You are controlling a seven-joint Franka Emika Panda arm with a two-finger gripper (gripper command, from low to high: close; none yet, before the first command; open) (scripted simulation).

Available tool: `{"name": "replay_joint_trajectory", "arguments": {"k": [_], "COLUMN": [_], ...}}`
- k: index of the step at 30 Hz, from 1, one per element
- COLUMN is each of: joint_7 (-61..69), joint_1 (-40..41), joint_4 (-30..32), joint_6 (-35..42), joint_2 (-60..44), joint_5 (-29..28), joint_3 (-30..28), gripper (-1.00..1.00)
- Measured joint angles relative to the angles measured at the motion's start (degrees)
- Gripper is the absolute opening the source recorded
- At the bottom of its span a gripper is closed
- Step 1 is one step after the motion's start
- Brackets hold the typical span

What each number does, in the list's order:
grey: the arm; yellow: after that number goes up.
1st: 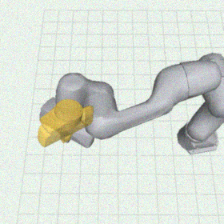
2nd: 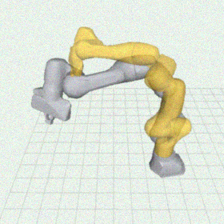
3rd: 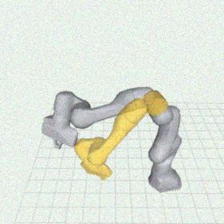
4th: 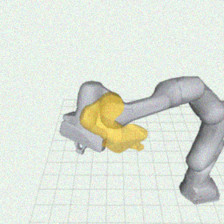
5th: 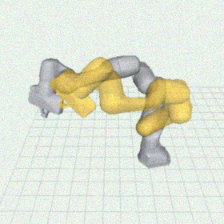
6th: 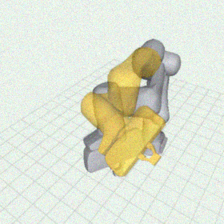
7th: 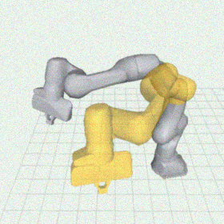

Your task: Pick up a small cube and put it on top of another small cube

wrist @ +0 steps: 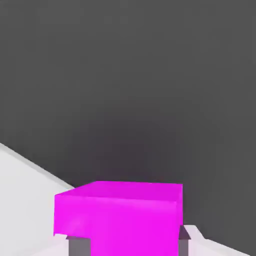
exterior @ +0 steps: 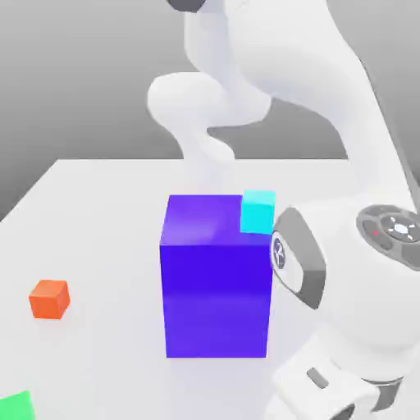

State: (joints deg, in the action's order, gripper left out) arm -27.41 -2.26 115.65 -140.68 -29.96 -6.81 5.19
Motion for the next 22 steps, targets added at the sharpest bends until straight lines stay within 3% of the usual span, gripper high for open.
{"name": "replay_joint_trajectory", "arguments": {"k": [15,18,19,22], "joint_7": [27.96,29.96,30.22,30.22], "joint_1": [24.24,25.79,26.0,26.0], "joint_4": [5.39,5.41,5.33,5.33], "joint_6": [-0.67,-5.33,-7.05,-7.04], "joint_2": [8.94,4.87,3.07,3.07], "joint_5": [8.17,9.13,9.38,9.38], "joint_3": [-8.1,-8.2,-8.12,-8.12], "gripper": [-1.0,-1.0,1.0,1.0]}}
